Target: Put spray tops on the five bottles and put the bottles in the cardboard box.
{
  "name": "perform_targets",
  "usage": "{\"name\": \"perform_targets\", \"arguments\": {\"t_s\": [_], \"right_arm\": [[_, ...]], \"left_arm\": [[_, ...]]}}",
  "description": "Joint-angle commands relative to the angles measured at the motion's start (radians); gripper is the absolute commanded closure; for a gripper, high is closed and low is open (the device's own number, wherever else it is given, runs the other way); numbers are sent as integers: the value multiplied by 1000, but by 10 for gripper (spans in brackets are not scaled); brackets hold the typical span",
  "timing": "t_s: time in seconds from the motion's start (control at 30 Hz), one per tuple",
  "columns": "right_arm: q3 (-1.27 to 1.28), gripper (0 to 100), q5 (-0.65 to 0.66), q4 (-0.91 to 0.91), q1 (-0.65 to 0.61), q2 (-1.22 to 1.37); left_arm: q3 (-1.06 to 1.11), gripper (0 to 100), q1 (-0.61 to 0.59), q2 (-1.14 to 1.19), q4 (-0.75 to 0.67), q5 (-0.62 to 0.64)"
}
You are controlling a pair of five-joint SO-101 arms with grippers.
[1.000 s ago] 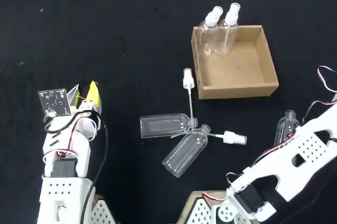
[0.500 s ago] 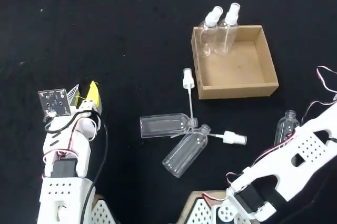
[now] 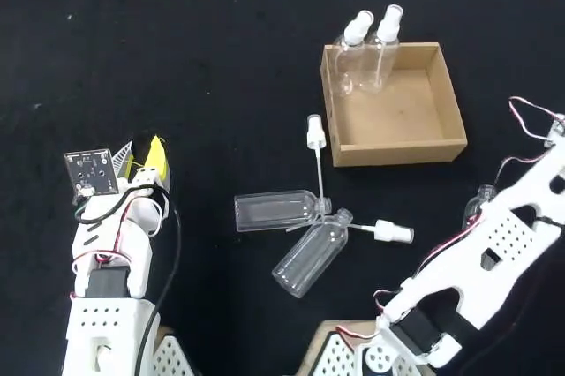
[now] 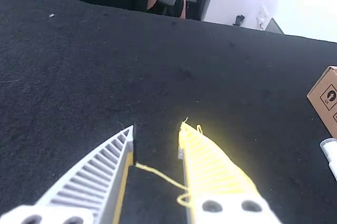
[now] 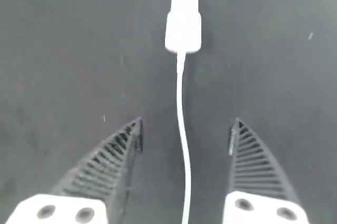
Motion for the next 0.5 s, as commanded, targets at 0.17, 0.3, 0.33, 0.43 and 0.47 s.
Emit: {"name": "perform_targets", "arguments": {"t_s": [0.17, 0.3, 0.33, 0.43, 0.47], "right_arm": [[33, 769, -91, -365, -25, -71], [125, 769, -91, -574, -28, -30], [145, 769, -91, -626, -34, -16], [197, 769, -91, -763, -46, 13], [211, 769, -91, -799, -54, 24]], "left_arm": [[24, 859, -7, -12, -6, 6], [24, 859, -7, -12, -6, 6], [24, 859, -7, -12, -6, 6], [24, 859, -7, -12, -6, 6], [24, 859, -5, -12, -6, 6]]}}
